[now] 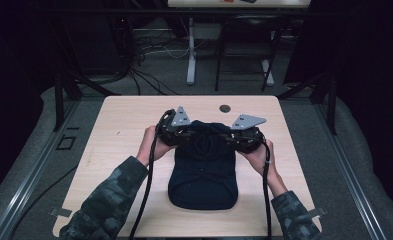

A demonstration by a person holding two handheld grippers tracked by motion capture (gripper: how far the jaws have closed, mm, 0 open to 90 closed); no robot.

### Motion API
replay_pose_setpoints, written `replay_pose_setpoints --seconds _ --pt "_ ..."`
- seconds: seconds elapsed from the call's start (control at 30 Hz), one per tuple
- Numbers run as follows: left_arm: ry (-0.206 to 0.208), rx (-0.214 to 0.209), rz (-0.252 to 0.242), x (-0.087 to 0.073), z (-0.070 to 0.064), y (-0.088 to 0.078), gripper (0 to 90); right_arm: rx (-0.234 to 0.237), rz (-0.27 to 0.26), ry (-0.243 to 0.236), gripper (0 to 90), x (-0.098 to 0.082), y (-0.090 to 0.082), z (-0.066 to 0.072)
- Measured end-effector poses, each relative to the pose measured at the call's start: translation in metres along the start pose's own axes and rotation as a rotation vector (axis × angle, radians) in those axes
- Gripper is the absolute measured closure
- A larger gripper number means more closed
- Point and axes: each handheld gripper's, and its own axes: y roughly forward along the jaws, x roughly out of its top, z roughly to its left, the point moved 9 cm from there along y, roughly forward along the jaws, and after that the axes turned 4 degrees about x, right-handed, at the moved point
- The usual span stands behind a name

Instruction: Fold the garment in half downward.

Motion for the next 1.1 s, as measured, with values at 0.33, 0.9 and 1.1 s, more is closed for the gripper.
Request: replay_pose_setpoints --seconds 0.33,0.9,1.1 --pt "0.011 0.052 0.0 -0.007 0.005 0.007 66.8 -0.014 0.034 -0.009 68.2 -0.003 0.01 0.001" --pt "-0.022 0.011 0.049 -0.025 -0.001 0.018 67.1 0.03 0.046 0.022 63.5 -0.014 0.02 0.0" --pt "0.018 0.052 0.035 -0.022 -0.003 0.015 67.1 0.079 0.11 0.034 61.0 -0.016 0.016 0.005"
